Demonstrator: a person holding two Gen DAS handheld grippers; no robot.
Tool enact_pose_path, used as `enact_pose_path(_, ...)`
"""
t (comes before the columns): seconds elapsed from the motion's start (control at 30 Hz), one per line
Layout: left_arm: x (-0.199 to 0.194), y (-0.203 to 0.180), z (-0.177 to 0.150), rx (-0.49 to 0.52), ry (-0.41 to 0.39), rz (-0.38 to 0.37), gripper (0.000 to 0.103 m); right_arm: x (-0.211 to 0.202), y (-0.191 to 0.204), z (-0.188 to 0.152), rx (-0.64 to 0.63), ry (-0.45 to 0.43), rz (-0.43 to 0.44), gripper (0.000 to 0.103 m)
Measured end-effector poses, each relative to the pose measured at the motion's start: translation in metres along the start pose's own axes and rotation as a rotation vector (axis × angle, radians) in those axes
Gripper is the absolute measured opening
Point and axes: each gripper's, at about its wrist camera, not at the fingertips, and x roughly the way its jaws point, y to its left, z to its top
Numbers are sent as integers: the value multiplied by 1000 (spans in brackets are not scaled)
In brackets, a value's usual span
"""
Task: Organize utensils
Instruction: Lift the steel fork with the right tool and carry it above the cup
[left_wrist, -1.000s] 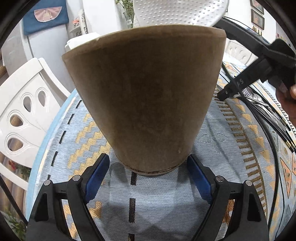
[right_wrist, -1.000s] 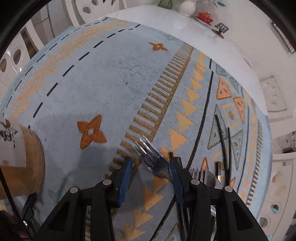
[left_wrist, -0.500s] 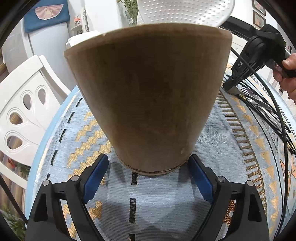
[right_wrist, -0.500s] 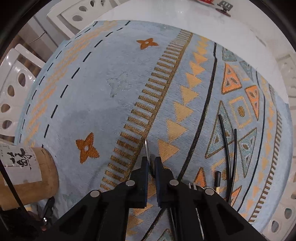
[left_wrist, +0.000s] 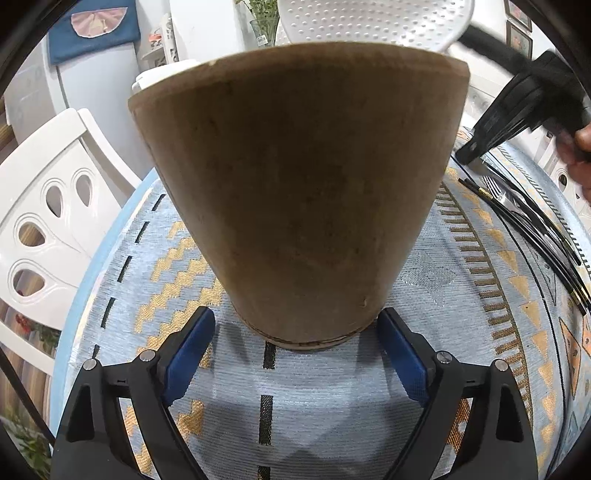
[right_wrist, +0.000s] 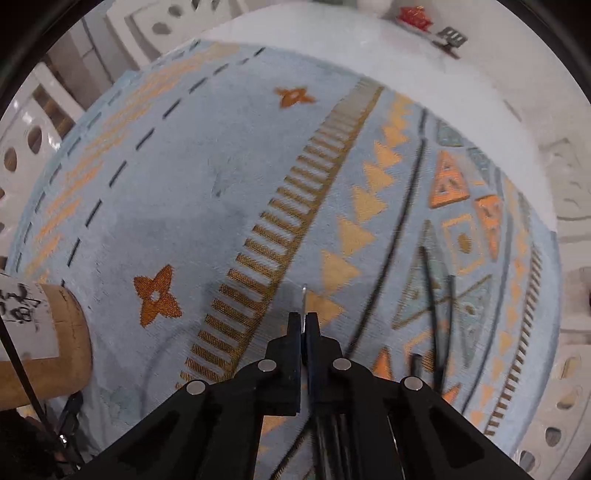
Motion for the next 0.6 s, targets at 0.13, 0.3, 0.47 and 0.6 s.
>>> enact_pose_path(0.13, 1, 0, 0, 0, 2, -1, 90, -46, -10, -15, 66, -109, 12, 2)
enact_pose_path(0.3, 3, 2, 0, -2, 6, -6, 90, -106, -24, -53, 176, -252, 12, 2)
enact_pose_path(0.47, 6, 5, 0, -6, 15, -21, 90, -148, -30, -94, 303, -401, -16, 2)
enact_pose_path(0.6, 9, 10, 1, -12, 21, -35, 90, -179, -31, -118, 392, -483, -5, 2)
